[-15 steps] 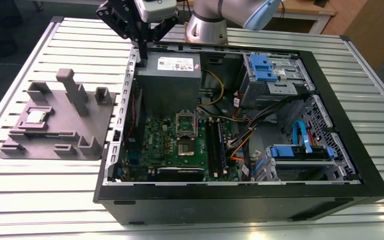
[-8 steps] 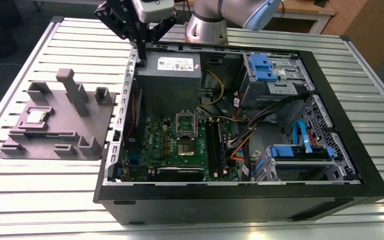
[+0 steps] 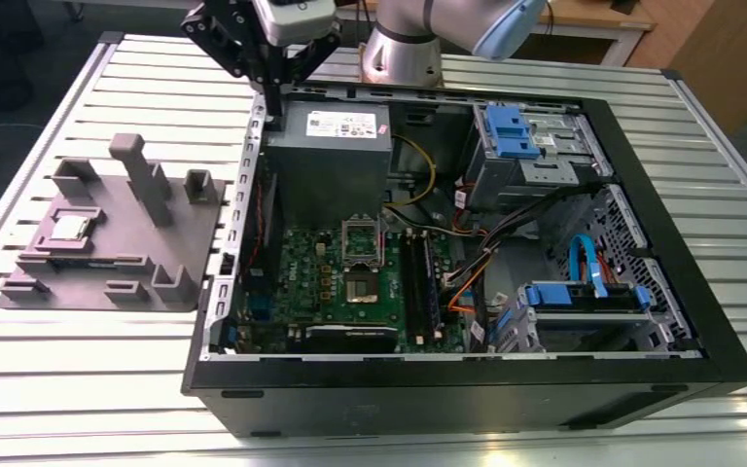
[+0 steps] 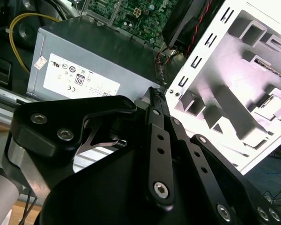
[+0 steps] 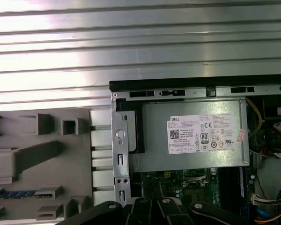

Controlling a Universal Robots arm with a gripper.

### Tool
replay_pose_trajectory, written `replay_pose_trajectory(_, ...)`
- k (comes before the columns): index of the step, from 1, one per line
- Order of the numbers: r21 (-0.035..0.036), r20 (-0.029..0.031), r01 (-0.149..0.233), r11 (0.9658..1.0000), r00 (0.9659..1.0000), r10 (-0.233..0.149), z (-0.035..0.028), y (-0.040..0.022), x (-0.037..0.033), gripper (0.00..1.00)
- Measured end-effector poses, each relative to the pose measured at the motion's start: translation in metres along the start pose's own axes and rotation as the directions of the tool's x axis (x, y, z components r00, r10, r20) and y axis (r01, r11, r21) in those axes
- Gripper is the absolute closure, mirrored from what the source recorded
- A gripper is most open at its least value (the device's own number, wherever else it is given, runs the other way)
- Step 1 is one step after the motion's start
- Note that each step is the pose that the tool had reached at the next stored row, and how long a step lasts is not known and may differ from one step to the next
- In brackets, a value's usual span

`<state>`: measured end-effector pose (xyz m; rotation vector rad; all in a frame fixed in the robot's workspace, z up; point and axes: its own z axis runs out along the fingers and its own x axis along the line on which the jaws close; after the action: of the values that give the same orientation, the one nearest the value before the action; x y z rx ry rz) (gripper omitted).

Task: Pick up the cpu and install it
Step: 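Reach for the cpu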

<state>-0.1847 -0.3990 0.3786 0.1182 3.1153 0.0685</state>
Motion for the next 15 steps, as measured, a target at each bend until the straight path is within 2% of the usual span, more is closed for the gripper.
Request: replay_pose_trajectory(15, -0.0001, -0.0007, 0.0, 1.0, 1.0, 0.0, 0.0019, -0.0004, 0.005, 0.89)
